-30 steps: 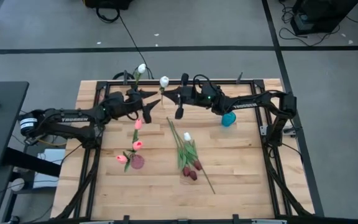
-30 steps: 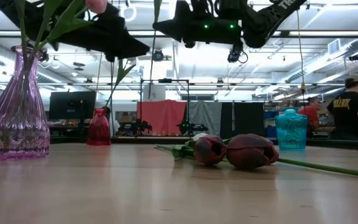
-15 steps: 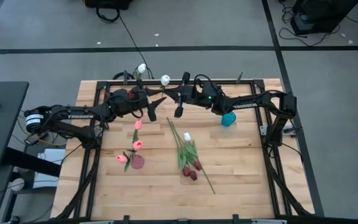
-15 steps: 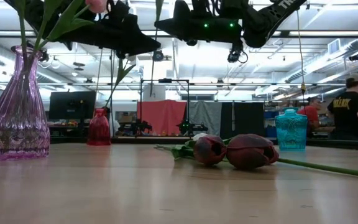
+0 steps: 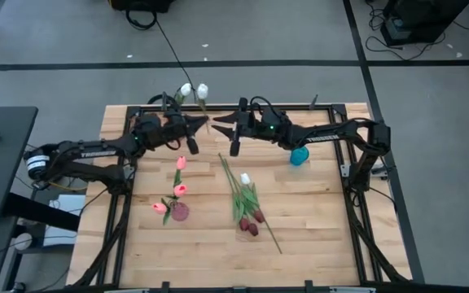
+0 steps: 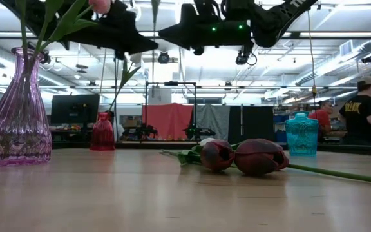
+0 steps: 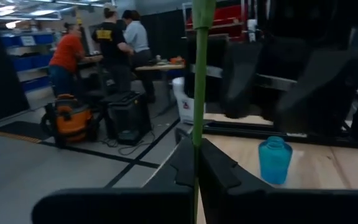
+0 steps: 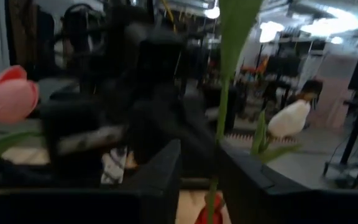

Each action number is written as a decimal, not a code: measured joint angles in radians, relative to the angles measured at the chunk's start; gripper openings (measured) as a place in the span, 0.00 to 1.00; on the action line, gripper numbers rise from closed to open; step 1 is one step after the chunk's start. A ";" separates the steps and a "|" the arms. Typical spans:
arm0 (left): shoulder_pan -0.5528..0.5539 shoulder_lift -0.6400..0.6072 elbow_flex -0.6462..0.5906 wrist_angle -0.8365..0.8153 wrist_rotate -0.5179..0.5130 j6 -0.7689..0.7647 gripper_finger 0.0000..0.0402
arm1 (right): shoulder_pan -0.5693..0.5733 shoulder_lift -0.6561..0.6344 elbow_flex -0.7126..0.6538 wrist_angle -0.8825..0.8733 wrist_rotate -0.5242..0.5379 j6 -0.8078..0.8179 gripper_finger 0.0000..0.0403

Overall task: Sort flowers into vase by color
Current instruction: Put the right white flower into the red vase

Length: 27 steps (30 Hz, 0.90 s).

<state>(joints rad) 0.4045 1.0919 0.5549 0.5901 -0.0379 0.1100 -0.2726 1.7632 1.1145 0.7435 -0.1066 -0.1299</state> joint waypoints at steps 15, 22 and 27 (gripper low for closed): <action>0.069 -0.394 -0.150 -0.286 -0.278 -0.017 0.02 | -0.015 -0.081 -0.305 0.295 0.038 0.039 0.30; 0.076 -0.409 -0.240 -0.192 -0.442 -0.013 0.02 | -0.017 -0.082 -0.397 0.384 0.037 0.075 0.30; 0.080 -0.411 -0.276 -0.085 -0.453 -0.004 0.02 | -0.007 -0.082 -0.397 0.355 0.039 0.075 0.30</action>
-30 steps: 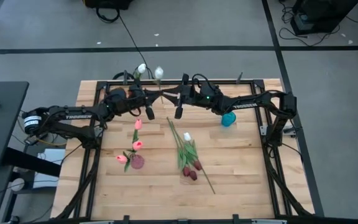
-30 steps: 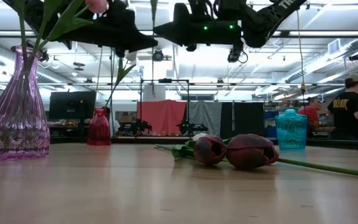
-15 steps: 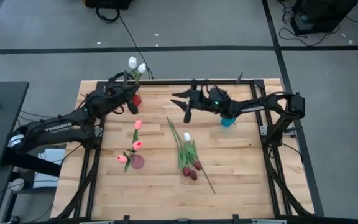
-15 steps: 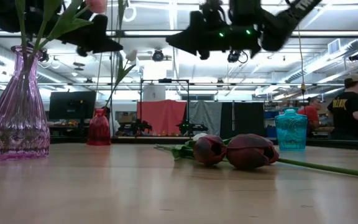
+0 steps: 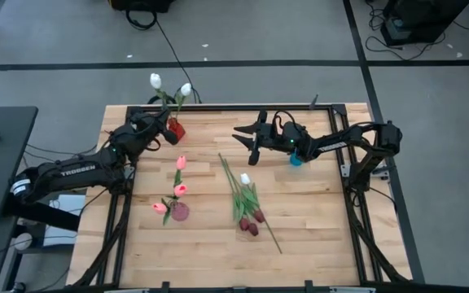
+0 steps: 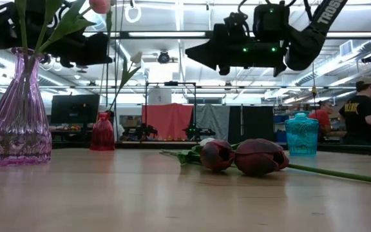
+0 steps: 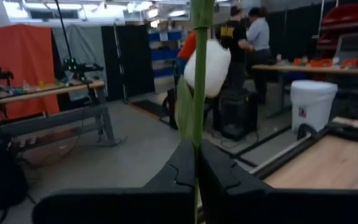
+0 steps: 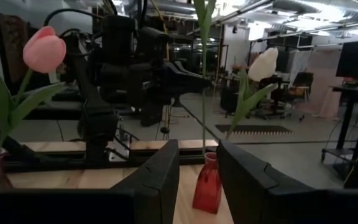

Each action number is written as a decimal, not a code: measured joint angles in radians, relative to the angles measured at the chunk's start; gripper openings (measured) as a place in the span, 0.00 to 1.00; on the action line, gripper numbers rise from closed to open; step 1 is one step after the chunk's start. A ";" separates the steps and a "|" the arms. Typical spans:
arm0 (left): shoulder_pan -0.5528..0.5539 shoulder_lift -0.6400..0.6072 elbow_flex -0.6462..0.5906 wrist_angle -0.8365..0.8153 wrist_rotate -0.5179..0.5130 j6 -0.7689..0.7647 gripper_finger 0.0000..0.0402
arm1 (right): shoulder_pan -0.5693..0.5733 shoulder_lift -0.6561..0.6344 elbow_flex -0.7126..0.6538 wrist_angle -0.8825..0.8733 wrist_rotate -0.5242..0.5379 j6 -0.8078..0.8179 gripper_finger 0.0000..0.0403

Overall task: Sort flowers into vase by color
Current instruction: Put the right white flower into the red vase

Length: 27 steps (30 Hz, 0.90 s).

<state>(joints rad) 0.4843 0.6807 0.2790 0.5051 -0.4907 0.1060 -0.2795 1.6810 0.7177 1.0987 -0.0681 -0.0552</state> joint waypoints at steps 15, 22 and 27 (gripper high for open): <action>0.076 0.103 -0.003 0.065 0.019 0.052 0.01 | 0.045 0.000 0.000 -0.003 0.034 0.003 0.30; 0.131 0.187 -0.003 0.088 0.066 0.057 0.01 | 0.069 0.000 0.000 -0.011 0.079 0.001 0.30; 0.152 0.241 -0.016 0.090 0.104 0.005 0.01 | 0.070 0.000 0.000 -0.015 0.080 0.007 0.30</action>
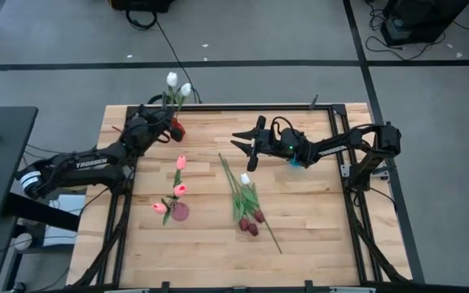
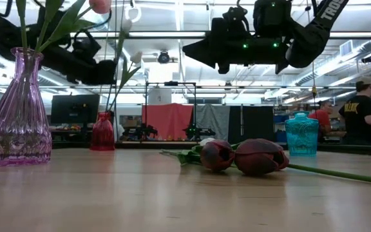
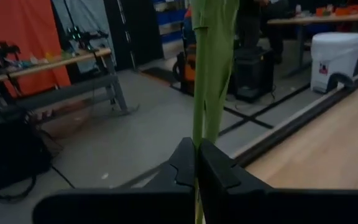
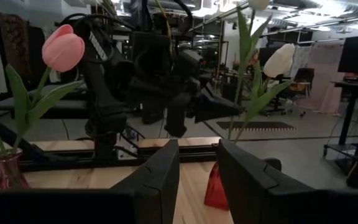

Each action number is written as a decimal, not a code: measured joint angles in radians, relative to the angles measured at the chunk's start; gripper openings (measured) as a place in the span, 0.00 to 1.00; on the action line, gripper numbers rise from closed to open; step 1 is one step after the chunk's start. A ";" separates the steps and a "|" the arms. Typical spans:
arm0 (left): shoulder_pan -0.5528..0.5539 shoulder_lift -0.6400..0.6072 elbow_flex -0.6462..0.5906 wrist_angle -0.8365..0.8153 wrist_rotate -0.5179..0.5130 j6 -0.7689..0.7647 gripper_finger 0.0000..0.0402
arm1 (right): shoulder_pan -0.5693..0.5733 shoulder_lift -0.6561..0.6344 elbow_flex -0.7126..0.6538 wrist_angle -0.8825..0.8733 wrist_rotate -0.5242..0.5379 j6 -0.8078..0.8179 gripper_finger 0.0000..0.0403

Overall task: Sort flowers into vase by color
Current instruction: Put the right white flower into the red vase, then put the right red flower into the blue vase

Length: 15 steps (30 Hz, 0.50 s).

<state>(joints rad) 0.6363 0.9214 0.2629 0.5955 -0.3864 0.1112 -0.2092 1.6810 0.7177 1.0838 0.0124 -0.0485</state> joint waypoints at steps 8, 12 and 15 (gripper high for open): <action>0.008 0.005 -0.053 -0.013 -0.078 -0.115 0.13 | 0.000 0.000 0.000 -0.033 -0.002 0.006 0.30; 0.008 0.005 -0.036 -0.101 -0.075 -0.140 0.28 | 0.000 0.000 0.000 -0.073 -0.002 0.046 0.30; 0.008 0.005 -0.005 -0.196 -0.073 -0.143 0.39 | -0.007 0.000 0.000 -0.132 -0.001 0.087 0.30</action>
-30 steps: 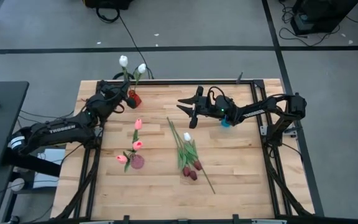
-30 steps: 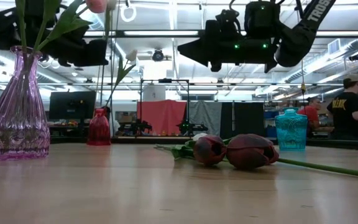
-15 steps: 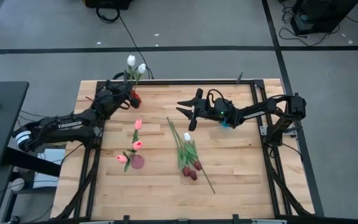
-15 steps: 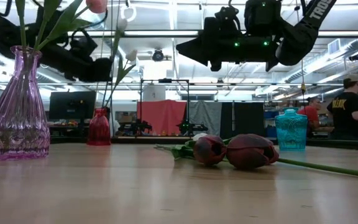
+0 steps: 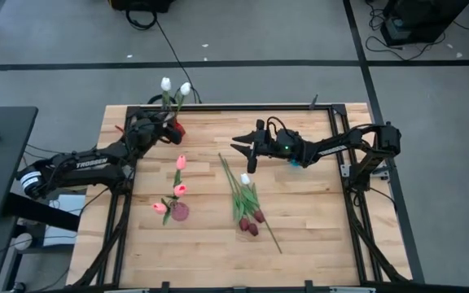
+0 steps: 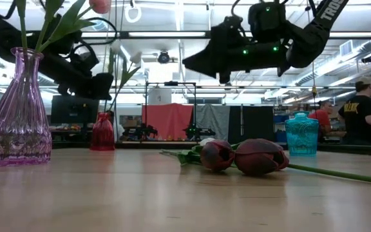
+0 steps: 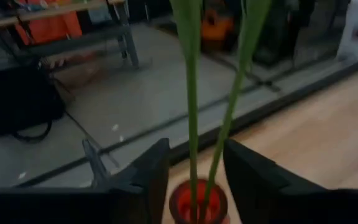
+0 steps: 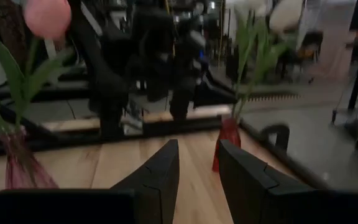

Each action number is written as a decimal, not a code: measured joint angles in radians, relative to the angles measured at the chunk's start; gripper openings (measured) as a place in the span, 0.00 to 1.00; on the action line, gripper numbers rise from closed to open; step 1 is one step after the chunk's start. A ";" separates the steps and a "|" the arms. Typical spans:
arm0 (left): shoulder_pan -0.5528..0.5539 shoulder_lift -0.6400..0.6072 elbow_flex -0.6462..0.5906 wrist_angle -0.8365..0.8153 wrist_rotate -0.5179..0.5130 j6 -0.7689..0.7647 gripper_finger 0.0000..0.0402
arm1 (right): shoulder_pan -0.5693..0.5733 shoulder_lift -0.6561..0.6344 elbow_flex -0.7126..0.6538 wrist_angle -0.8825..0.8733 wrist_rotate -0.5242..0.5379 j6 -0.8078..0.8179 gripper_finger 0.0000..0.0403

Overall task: Sort flowers into vase by color
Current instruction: Put the right red flower into the blue vase

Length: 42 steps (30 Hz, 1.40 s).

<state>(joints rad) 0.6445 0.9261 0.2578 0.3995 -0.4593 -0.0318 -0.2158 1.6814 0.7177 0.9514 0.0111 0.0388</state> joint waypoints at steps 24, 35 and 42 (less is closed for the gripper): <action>-0.221 -0.306 0.080 -0.448 0.007 -0.028 0.47 | 0.176 -0.024 0.285 -1.262 -0.023 0.282 0.49; -0.379 -0.321 0.080 -0.475 -0.002 -0.038 0.47 | 0.328 -0.013 0.312 -1.232 0.072 0.406 0.44; -0.452 -0.312 0.067 -0.514 -0.004 -0.114 0.47 | 0.362 0.039 0.317 -1.227 0.022 0.508 0.41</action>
<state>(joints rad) 0.1923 0.6144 0.3247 -0.1146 -0.4633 -0.1453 0.1458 1.7199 1.0346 -0.2753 0.0332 0.5471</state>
